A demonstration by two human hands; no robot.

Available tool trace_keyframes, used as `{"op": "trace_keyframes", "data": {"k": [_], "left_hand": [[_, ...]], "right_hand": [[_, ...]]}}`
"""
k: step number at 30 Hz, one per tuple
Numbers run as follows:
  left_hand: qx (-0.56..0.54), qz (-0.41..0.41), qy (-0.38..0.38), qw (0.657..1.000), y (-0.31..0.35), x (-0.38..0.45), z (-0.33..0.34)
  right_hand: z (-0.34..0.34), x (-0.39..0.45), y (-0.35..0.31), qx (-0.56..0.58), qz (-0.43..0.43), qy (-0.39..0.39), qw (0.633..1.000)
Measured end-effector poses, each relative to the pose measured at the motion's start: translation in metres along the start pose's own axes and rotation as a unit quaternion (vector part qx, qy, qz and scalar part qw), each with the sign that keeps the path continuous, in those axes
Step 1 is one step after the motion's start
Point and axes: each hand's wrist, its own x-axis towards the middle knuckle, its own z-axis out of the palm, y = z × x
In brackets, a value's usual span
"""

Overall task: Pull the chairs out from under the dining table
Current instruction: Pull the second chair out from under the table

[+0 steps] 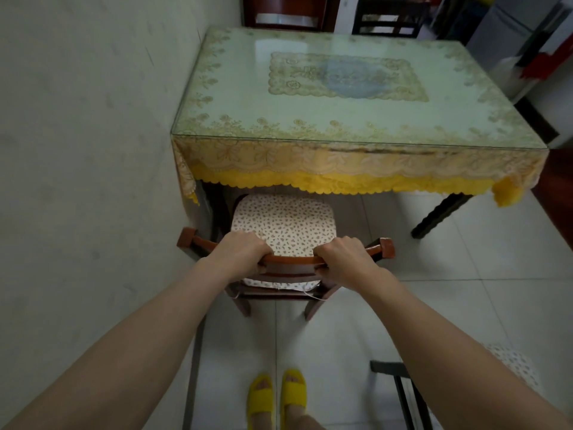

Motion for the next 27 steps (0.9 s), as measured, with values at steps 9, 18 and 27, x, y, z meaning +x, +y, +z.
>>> {"op": "trace_keyframes", "data": {"k": [9,18,27], "left_hand": [[-0.022,-0.020,0.009,1.000,0.052,-0.054,0.015],[-0.029,-0.008,0.024,0.999,0.105,-0.112,0.035],[-0.018,0.008,0.002,1.000,0.150,-0.183,0.052]], "right_hand": [[0.005,-0.068,-0.025,-0.004,-0.018,-0.018,1.000],[0.022,-0.140,-0.054,0.006,-0.015,-0.027,1.000],[0.038,-0.216,-0.103,0.002,-0.016,-0.023,1.000]]}}
